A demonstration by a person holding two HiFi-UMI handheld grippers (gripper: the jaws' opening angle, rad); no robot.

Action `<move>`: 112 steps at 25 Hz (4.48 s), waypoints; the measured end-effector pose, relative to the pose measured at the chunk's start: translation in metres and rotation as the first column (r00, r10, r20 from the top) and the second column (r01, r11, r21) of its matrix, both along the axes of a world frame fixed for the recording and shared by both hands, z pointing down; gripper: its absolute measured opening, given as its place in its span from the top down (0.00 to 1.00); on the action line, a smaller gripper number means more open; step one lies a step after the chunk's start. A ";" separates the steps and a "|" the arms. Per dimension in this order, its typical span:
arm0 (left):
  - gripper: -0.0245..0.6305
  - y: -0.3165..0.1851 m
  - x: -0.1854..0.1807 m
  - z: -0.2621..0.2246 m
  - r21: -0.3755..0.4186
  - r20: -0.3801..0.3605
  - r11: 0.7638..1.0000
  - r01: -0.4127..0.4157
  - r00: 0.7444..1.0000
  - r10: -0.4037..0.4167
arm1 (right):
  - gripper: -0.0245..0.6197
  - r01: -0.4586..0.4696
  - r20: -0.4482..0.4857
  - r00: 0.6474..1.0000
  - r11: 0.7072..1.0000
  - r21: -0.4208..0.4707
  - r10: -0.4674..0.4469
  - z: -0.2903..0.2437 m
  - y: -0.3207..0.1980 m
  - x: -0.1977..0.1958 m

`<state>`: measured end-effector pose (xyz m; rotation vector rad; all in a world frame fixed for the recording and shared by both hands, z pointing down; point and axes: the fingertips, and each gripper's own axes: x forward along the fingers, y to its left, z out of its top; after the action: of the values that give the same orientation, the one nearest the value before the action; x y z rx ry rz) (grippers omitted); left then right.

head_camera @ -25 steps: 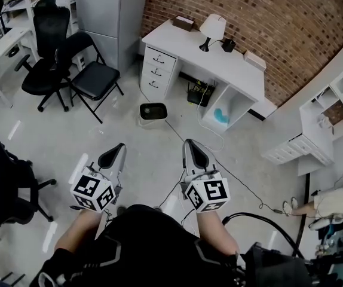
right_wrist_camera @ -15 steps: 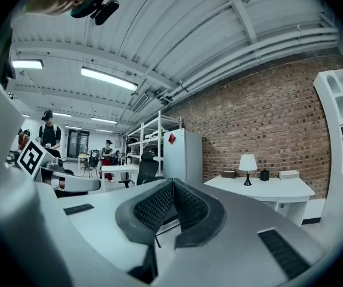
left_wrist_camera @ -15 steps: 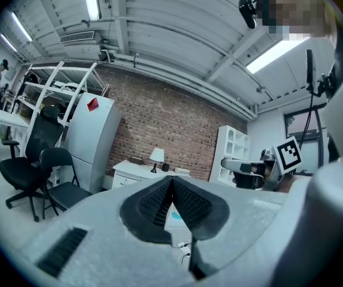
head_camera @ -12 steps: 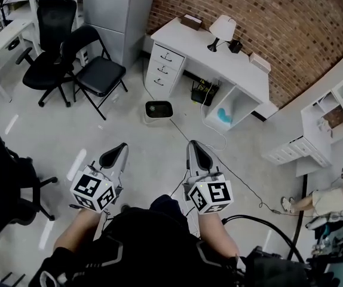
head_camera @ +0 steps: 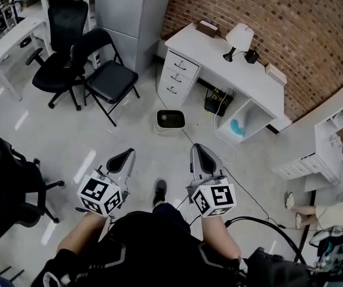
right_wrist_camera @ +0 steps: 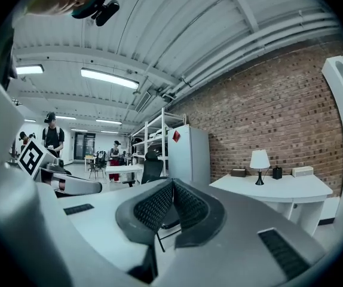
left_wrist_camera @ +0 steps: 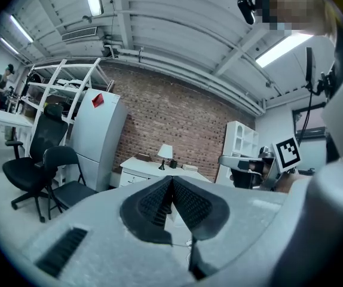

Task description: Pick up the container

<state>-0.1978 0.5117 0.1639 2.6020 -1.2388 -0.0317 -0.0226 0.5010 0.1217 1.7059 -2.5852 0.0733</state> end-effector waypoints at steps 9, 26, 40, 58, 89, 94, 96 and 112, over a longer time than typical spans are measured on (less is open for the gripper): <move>0.95 -0.087 0.046 0.000 -0.028 0.016 1.000 0.011 1.000 -0.010 | 0.95 0.057 0.009 0.998 0.998 0.028 -0.057 -0.005 -0.094 0.033; 0.95 -0.205 0.147 0.016 -0.110 0.082 0.994 0.024 0.997 -0.015 | 0.95 0.073 0.081 0.994 0.997 -0.012 -0.072 0.012 -0.206 0.142; 0.95 -0.256 0.160 0.029 -0.115 0.132 0.992 0.048 0.991 -0.033 | 0.95 0.088 0.101 0.991 0.996 -0.018 -0.085 0.025 -0.259 0.161; 0.95 -0.413 0.130 0.061 -0.158 0.090 0.987 0.013 0.996 0.001 | 0.95 0.093 -0.017 0.996 0.995 -0.030 -0.093 0.035 -0.405 0.115; 0.95 -0.585 0.102 0.282 -0.530 -0.046 0.845 0.076 0.992 -0.118 | 0.95 0.225 -0.016 0.971 0.931 -0.288 -0.239 0.204 -0.575 0.068; 0.95 -0.592 0.095 0.349 -0.595 -0.036 0.790 0.144 0.978 -0.205 | 0.95 0.289 -0.021 0.951 0.910 -0.295 -0.309 0.236 -0.595 0.067; 0.95 -0.592 0.096 0.379 -0.608 -0.004 0.777 0.163 0.978 -0.208 | 0.95 0.311 -0.013 0.943 0.898 -0.311 -0.331 0.255 -0.600 0.066; 0.95 -0.600 0.096 0.586 -0.684 0.086 0.697 0.215 0.973 -0.215 | 0.95 0.376 0.047 0.919 0.832 -0.408 -0.392 0.411 -0.597 0.046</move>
<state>-0.1017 -0.0878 0.7496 1.7964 -1.2388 0.3284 0.0232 -0.0963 0.5327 1.0169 -2.5849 0.5214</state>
